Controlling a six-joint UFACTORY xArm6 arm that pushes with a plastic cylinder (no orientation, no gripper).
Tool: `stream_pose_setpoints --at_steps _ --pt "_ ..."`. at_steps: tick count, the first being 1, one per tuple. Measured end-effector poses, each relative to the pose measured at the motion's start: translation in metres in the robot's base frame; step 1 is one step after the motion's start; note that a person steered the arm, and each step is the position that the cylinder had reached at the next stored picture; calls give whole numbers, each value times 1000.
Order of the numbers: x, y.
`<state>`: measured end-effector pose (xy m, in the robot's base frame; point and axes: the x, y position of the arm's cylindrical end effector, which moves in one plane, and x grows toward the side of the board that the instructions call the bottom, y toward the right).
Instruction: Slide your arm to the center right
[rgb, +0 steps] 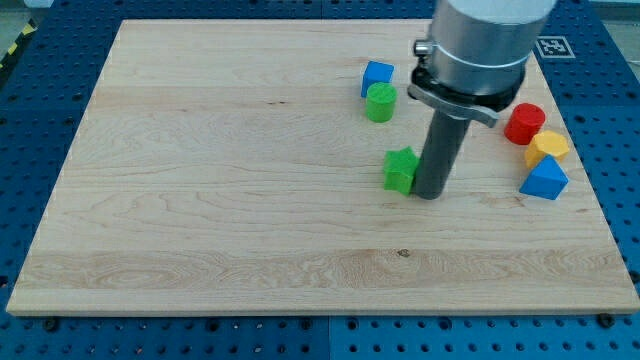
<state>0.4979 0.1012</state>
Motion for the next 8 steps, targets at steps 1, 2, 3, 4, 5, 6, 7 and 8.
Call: stream_pose_setpoints --at_steps 1,2,3,4,5,6,7,8 --pt "0 -21" --pt "1 -34" --pt "1 -57" --pt "-1 -82" --pt "-19 -78" --pt "-37 -59" --pt "-37 -48" --pt "-26 -49"
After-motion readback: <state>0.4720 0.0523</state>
